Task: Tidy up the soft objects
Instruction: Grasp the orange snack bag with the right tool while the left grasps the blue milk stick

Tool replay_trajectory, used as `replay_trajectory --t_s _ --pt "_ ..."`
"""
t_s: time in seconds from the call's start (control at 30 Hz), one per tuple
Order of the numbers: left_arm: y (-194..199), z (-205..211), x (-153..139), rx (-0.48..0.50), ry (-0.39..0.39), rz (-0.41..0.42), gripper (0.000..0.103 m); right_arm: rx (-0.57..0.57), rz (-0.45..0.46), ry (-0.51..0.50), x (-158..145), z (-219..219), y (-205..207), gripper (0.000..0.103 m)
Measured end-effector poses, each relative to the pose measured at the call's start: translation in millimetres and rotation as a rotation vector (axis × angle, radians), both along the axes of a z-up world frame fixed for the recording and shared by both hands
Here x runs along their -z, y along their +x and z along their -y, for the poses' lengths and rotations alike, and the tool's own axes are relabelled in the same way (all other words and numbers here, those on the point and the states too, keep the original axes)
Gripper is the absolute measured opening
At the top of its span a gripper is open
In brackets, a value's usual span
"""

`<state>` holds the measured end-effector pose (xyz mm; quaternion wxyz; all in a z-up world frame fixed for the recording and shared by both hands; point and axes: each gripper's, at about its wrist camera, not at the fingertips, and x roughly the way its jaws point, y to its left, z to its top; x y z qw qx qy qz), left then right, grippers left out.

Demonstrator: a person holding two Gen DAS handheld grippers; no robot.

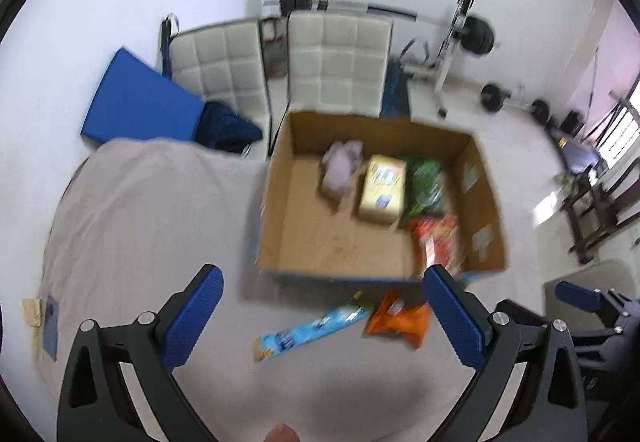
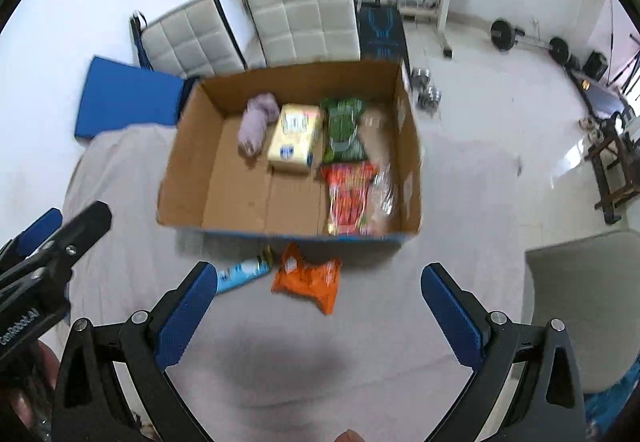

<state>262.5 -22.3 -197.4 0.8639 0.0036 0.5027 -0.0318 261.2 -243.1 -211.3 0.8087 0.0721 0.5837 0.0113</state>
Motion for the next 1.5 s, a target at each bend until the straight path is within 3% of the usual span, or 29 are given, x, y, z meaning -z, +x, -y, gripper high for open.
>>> replay_trajectory --t_s 0.23,0.4,0.5,0.53,0.57,0.67,0.93,1.0,1.03,1.07,1.17,1.33,1.5 --pt "-4 -19 76 -0.003 0.181 -0.118 0.103 0.02 -0.217 0.057 110 -13 2 0.103" --pt "5 -30 122 -0.002 0.236 -0.216 0.103 0.132 -0.353 0.127 189 -15 14 0.103" --pt "15 -29 145 0.022 0.251 -0.269 0.103 0.188 -0.373 0.153 215 -16 19 0.099" --pt "18 -28 153 0.036 0.251 -0.286 0.103 0.198 -0.376 0.152 223 -18 21 0.088" --pt "22 -25 162 0.058 0.249 -0.309 0.103 0.203 -0.37 0.144 226 -20 23 0.077" --pt "31 -17 179 0.108 0.253 -0.347 0.103 0.202 -0.352 0.121 228 -25 23 0.067" --pt "36 27 224 0.366 0.301 -0.467 0.101 0.179 -0.396 0.098 218 6 -9 0.063" --pt "33 36 236 0.404 0.293 -0.511 0.083 0.193 -0.397 0.094 215 20 -19 0.063" --pt "32 38 240 0.408 0.285 -0.534 0.065 0.201 -0.4 0.095 216 26 -26 0.063" --pt "29 40 244 0.401 0.264 -0.559 0.054 0.207 -0.403 0.098 215 32 -31 0.063" --pt "22 38 244 0.324 0.177 -0.599 0.043 0.22 -0.401 0.107 211 43 -41 0.063" --pt "-5 36 240 0.184 -0.015 -0.658 0.041 0.225 -0.388 0.125 199 47 -42 0.063" --pt "-10 33 251 0.084 -0.081 -0.701 0.042 0.201 -0.398 0.105 203 45 -39 0.063"
